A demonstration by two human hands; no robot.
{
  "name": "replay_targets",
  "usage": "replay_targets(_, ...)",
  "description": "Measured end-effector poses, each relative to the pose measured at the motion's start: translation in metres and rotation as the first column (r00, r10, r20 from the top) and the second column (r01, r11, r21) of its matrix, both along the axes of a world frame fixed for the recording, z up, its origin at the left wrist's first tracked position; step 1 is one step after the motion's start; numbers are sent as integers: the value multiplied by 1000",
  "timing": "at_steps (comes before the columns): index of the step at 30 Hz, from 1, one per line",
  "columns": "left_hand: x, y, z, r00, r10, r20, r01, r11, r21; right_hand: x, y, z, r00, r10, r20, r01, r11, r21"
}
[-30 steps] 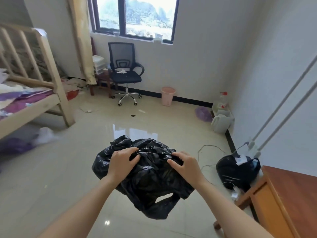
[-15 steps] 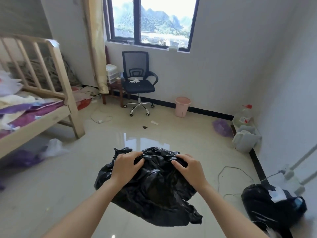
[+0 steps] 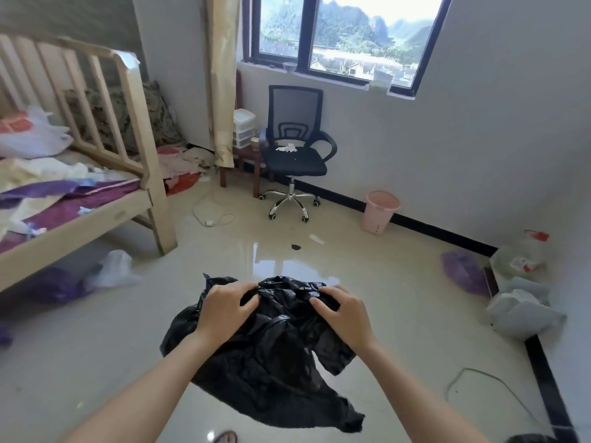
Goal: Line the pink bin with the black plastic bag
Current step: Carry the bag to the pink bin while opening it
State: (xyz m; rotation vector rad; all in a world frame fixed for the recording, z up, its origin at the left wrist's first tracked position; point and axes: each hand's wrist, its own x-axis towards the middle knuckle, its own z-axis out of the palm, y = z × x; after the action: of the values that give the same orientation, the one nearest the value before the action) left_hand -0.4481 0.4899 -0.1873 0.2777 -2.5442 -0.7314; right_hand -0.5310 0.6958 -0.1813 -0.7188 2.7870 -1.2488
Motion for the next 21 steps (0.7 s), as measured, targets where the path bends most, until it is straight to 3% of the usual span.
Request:
replay_targets(4,-80,-33,0,999,-39,-2,39,999,22,-67,-30,4,999,-37,-17,37,999,29)
replay_targets(11,-233,-67,6,963,-267,-32,265,963,-35,-171,-48,14,977,-212,-4,212,975,67)
replay_targets(16,-327,-42,-15,915,-403,10,403,914,-58,-228,-18,-6,933,-354,60,346,931,117)
replay_targets(21,-428,6,-20,896,-443,37,443,896,4,-319,22,-14,908,-418,32,414,905,99)
